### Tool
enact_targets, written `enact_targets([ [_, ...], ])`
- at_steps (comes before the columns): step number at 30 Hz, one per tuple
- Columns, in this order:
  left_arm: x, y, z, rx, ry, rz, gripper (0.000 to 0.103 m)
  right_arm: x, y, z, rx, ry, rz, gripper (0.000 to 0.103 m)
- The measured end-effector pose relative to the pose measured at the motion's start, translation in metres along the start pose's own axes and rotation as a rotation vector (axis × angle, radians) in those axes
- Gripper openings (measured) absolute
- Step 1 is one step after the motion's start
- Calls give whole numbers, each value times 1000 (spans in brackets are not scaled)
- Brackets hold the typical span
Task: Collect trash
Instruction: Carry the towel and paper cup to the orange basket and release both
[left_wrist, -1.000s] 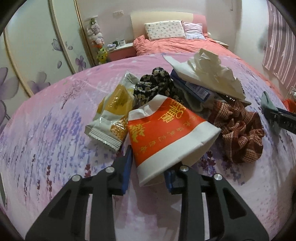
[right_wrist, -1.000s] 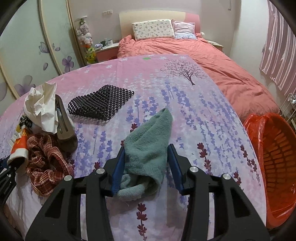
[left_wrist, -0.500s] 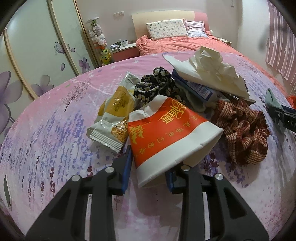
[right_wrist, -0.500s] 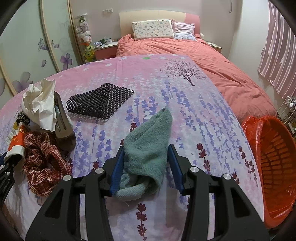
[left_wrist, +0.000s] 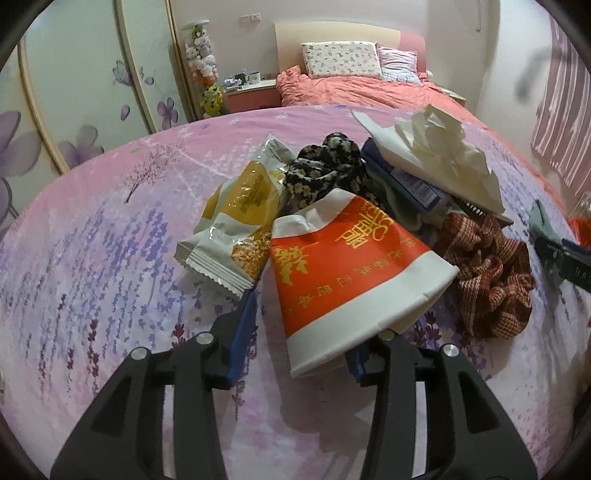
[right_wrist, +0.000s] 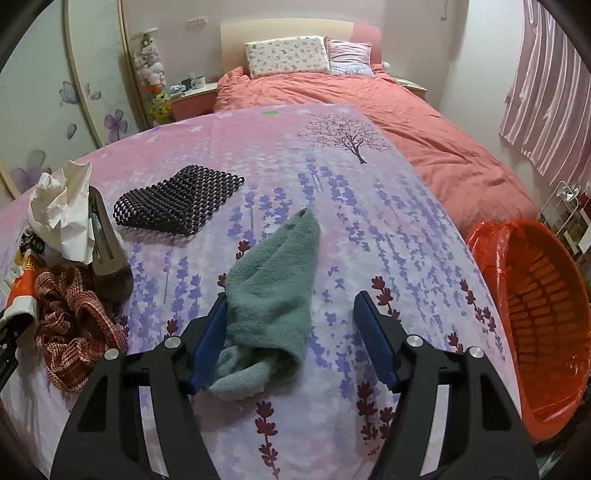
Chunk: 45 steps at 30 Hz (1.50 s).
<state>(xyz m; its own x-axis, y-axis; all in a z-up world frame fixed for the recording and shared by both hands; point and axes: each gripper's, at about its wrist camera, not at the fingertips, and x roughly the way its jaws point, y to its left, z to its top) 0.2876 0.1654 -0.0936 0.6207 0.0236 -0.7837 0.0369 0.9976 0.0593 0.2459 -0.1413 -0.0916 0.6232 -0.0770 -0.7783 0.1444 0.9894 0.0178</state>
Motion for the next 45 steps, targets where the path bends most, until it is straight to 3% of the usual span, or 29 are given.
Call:
enact_targets([
  [5,0,3,0,-18,1,-16,46,-1,2,0,-6,-2,1,63],
  [8,-3,10,-3,-39,-6,-53,37,-5,9,-1,-37,-14,13,44],
  [11,-5,14,-6,-29,-11,-57,27,-8,13,-2,-39,-20,32,34],
  [14,-12,12,-11,-5,-30,-60,17,-12,9,-4,-6,-34,54,12],
  [19,-35,5,-20,47,-118,-72,7,-28,9,-12,-9,-76,84,11],
  [30,-86,-25,-17,75,-192,-121,7,-77,-24,-18,21,-184,114,10],
  [39,-132,-121,3,113,-226,-283,7,-129,-110,-14,142,-298,69,10],
  [45,-150,-218,12,194,-232,-440,7,-128,-166,-22,206,-300,11,10],
])
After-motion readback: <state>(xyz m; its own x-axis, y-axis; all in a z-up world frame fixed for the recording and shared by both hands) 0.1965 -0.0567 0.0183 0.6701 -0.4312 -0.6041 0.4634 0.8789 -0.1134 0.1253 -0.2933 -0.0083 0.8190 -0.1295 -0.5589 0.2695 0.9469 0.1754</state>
